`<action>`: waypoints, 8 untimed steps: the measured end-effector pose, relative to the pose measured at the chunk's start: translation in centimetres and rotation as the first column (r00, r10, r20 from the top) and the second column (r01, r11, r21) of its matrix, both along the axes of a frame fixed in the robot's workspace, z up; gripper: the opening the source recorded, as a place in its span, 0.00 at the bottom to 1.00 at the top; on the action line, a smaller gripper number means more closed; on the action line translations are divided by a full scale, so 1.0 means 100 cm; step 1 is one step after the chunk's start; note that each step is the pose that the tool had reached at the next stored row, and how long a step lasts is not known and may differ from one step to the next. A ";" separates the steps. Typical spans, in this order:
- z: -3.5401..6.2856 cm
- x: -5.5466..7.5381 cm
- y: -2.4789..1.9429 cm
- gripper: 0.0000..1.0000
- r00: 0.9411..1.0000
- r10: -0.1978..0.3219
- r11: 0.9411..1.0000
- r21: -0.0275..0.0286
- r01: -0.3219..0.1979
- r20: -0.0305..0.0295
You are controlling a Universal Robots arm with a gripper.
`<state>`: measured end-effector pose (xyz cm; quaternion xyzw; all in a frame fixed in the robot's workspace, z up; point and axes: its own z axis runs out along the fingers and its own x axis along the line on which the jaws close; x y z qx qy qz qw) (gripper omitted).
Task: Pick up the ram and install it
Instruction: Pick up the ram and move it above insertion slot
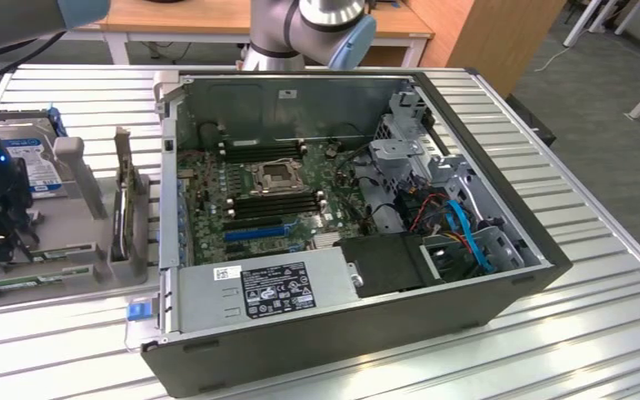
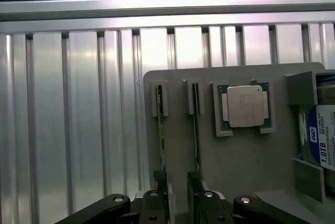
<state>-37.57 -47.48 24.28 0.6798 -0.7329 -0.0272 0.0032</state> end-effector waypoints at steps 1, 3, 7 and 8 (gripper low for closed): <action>-0.0006 0.000 0.0000 0.30 1.000 0.000 1.000 0.000 0.000 0.000; -0.0015 0.000 -0.0001 0.30 1.000 0.000 1.000 0.000 0.000 0.000; -0.0018 0.000 -0.0001 0.30 1.000 0.000 1.000 0.000 0.000 0.000; -0.0018 0.000 -0.0001 0.30 1.000 0.000 1.000 0.000 0.000 0.000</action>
